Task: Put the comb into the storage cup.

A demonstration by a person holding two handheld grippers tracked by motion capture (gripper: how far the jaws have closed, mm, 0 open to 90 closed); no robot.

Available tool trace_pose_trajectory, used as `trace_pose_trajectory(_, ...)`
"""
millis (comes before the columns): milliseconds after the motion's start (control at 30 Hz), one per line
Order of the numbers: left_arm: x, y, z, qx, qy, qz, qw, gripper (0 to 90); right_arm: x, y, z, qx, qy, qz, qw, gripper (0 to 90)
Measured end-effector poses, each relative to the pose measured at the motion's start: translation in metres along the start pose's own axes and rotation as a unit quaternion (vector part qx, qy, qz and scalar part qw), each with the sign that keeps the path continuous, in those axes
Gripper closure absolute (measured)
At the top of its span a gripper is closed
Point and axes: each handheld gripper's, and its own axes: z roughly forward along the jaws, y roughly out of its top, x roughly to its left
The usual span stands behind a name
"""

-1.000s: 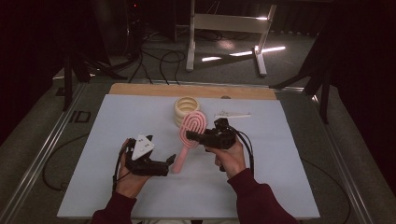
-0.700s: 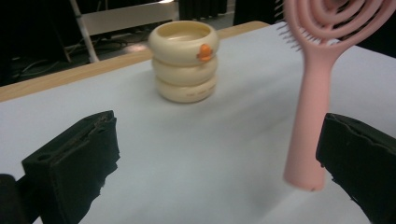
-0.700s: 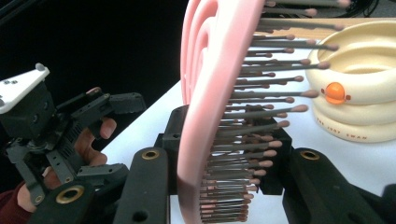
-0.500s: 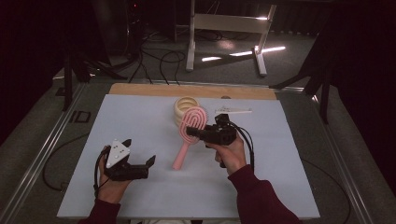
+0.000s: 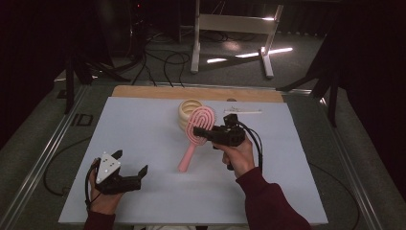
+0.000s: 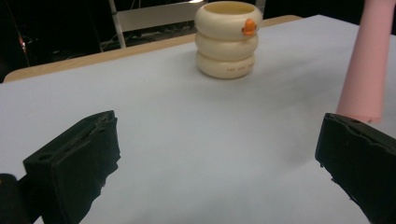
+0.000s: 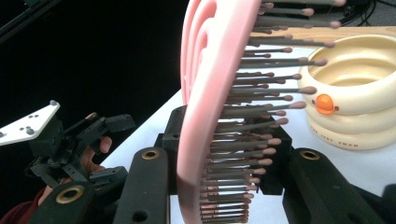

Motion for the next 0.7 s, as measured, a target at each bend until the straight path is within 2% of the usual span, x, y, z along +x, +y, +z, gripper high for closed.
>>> trace_pose_trajectory(67, 0.001, -0.002, 0.000, 0.001, 0.001, -0.006, 1.0000, 0.5, -0.001, 0.000, -0.001, 0.000, -0.003, -0.002, 1.0000, 63.7)
trace_pose_trajectory(333, 0.002, -0.006, -0.001, -0.005, 0.011, -0.003, 0.9999, 0.4, -0.004, 0.003, -0.003, 0.001, -0.009, -0.003, 1.0000, 63.7)
trace_pose_trajectory(533, 0.003, -0.008, -0.001, -0.009, 0.014, -0.011, 0.9998, 0.4, -0.003, 0.008, -0.003, 0.000, -0.012, -0.009, 0.9999, 63.7)
trace_pose_trajectory(700, 0.002, -0.009, 0.001, -0.006, 0.024, -0.002, 0.9997, 0.4, -0.002, 0.012, -0.002, -0.001, -0.014, -0.012, 0.9998, 63.7)
